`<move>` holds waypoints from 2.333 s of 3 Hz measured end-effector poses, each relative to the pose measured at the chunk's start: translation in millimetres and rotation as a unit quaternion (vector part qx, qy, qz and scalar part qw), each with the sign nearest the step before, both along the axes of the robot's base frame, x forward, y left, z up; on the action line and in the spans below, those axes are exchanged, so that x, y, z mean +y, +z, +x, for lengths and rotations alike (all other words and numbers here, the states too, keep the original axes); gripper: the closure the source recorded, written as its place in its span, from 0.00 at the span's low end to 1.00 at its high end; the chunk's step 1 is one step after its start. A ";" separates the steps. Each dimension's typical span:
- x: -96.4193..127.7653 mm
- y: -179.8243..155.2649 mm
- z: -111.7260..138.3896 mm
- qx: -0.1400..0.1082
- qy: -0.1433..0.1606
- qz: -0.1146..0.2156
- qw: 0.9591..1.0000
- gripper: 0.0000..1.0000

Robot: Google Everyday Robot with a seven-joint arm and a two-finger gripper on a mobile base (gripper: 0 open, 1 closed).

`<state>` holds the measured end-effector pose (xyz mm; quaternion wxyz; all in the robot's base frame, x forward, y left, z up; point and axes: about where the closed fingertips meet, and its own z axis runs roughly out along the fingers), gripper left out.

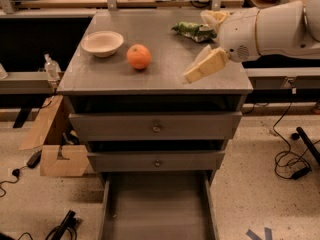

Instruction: Place orange into bottom drawer

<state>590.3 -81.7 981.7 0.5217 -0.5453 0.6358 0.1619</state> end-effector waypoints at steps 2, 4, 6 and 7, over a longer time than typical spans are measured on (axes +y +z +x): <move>65.3 -3.7 63.8 -0.003 0.012 0.039 0.999 0.00; 136.6 -33.3 133.4 0.008 0.019 0.057 0.998 0.00; 182.1 -99.7 164.9 0.070 0.023 0.123 0.990 0.00; 181.8 -117.6 162.1 0.078 0.014 0.139 0.987 0.26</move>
Offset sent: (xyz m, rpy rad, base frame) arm 0.1070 0.1184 -0.0051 0.0960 -0.0061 0.0441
